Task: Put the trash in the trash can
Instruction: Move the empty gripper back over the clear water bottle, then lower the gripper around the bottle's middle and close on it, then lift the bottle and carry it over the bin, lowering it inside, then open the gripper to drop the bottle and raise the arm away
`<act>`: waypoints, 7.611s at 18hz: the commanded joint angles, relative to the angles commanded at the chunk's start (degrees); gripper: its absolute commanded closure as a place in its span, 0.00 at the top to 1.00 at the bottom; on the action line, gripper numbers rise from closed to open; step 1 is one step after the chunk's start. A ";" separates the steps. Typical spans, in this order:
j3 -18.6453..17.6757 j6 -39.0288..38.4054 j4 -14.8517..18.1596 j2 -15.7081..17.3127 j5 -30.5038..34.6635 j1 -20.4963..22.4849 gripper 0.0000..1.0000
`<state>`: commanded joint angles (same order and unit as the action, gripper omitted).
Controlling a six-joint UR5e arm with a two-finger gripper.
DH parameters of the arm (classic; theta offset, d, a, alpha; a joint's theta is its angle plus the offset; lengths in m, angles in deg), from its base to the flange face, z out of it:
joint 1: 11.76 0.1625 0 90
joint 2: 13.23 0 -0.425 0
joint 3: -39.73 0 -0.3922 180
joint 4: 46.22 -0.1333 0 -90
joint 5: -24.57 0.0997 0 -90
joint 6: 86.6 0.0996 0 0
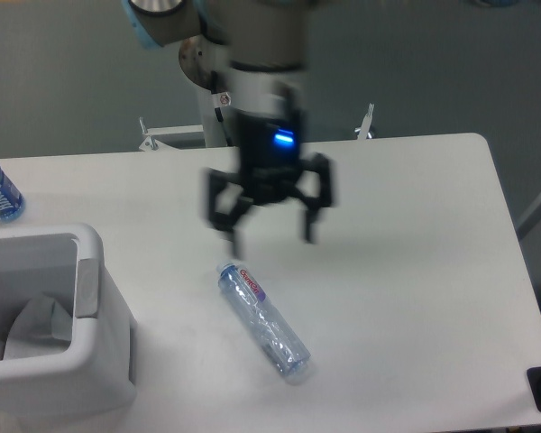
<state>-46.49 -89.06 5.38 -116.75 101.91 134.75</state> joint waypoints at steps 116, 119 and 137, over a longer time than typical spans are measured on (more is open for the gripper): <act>23.11 -2.20 -10.11 -11.00 8.17 -33.39 1.00; 23.11 -1.84 -10.11 -10.38 8.44 -33.30 1.00; 7.56 32.68 13.32 0.24 38.50 -16.09 1.00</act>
<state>-38.93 -56.38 18.70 -116.51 140.41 118.66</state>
